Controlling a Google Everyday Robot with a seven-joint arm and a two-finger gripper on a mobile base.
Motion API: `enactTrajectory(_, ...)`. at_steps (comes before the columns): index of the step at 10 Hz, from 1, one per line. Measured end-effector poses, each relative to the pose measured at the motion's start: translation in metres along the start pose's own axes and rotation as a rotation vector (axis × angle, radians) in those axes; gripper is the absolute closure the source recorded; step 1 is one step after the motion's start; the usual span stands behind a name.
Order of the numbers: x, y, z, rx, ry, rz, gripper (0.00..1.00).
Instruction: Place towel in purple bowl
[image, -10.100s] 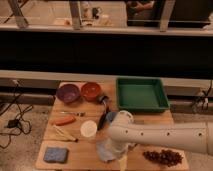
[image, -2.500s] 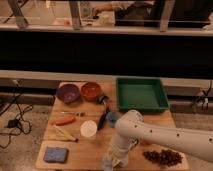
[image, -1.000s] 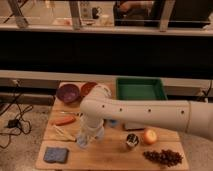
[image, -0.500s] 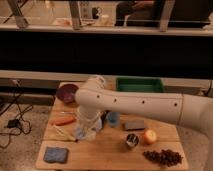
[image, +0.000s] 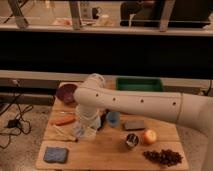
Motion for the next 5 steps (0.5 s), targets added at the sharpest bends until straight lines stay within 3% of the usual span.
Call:
enactTrajectory(3, -0.004, -0.071, -0.003, 0.014, 0.013, -0.064, 0.88)
enactTrajectory(5, 0.007, -0.106, -0.001, 0.029, 0.006, -0.085, 0.88)
